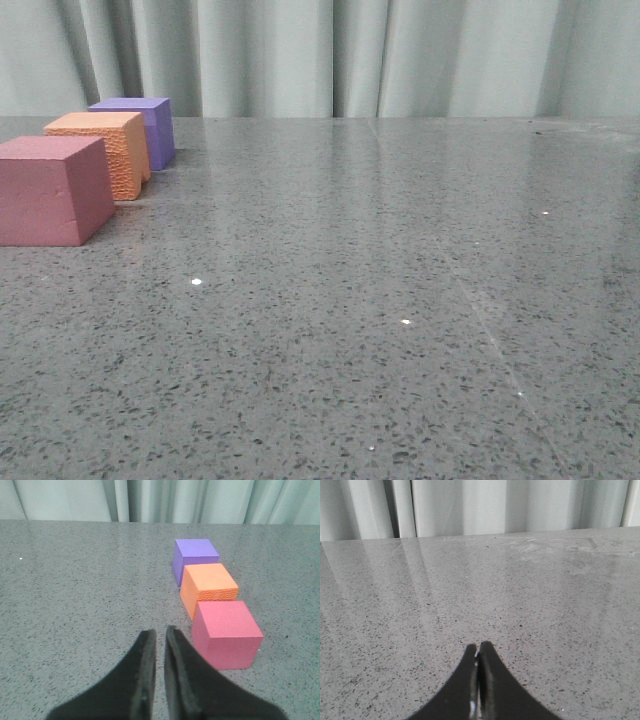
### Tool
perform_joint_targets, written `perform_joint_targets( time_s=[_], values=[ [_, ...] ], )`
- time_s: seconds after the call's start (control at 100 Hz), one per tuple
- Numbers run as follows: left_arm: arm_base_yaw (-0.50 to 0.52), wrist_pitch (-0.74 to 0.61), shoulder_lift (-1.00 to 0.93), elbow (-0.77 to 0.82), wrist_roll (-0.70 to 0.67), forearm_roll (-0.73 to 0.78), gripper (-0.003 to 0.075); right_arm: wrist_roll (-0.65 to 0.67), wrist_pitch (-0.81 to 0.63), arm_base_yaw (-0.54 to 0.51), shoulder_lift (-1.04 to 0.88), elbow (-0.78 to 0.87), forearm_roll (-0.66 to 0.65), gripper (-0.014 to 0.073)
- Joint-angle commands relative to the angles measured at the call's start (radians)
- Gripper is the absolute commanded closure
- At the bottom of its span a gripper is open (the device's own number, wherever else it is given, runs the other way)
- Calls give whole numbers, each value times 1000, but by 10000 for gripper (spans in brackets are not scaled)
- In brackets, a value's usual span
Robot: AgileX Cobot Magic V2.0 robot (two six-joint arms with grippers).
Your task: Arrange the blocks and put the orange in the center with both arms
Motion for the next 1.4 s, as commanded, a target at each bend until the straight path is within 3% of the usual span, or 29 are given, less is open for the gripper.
perform_joint_targets(
  time_s=[0.0, 0.96, 1.16, 1.39],
  values=[
    [2, -49, -20, -19, 1, 30, 739, -7, -84, -3, -26, -14, -2, 661],
    [2, -68, -29, -3, 10, 41, 739, -7, -84, -3, -26, -14, -2, 661],
    [21, -217, -56, 93, 174, -11, 739, -7, -84, -3, -26, -14, -2, 661],
    [208, -409, -122, 226, 480, -336, 739, -7, -84, -3, -26, -14, -2, 661]
  ],
)
